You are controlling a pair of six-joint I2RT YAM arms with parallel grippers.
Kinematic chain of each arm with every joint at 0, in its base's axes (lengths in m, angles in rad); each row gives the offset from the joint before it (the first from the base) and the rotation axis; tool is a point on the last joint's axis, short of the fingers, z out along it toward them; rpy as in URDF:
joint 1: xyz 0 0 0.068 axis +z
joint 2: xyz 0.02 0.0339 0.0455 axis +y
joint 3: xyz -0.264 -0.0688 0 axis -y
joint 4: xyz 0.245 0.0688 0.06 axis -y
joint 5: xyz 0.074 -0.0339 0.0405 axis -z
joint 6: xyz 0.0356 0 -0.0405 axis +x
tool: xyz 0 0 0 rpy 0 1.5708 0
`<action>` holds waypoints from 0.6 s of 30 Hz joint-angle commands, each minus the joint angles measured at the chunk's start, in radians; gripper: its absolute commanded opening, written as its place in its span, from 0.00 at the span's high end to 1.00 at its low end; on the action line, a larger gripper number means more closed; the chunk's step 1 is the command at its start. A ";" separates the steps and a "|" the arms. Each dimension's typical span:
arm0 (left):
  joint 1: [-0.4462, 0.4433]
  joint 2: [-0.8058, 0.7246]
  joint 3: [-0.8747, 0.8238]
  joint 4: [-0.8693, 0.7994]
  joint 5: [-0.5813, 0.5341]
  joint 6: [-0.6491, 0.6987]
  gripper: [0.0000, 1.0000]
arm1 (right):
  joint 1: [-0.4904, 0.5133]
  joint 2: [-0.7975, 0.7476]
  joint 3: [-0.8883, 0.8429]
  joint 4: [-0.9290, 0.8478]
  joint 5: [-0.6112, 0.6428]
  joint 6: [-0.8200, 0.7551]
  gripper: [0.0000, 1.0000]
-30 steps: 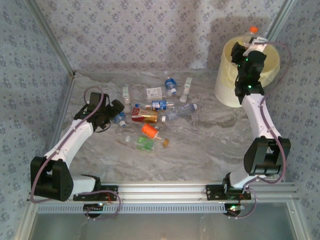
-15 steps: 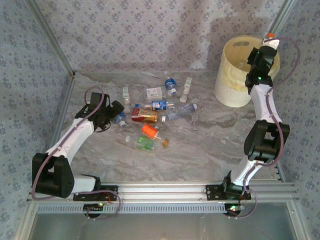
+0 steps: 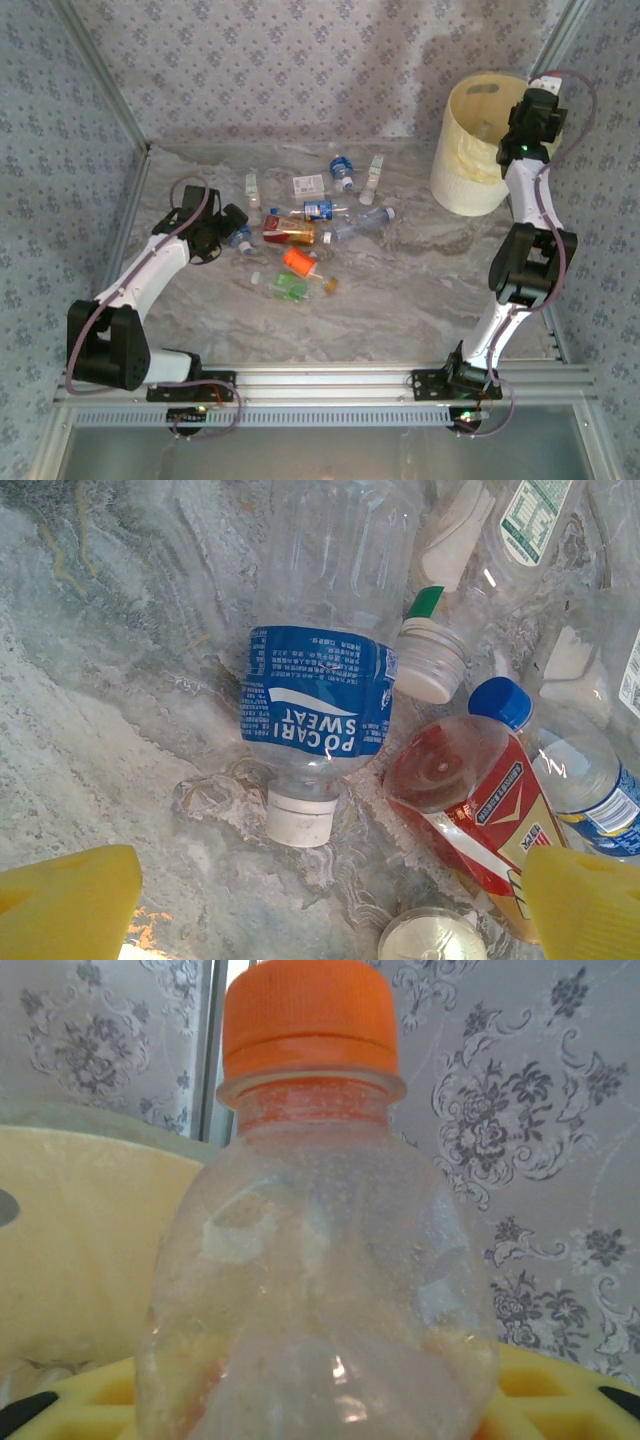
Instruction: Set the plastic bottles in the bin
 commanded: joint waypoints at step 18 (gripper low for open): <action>0.007 -0.002 0.011 -0.023 -0.013 -0.010 0.02 | 0.112 -0.072 0.034 0.005 0.111 -0.033 0.14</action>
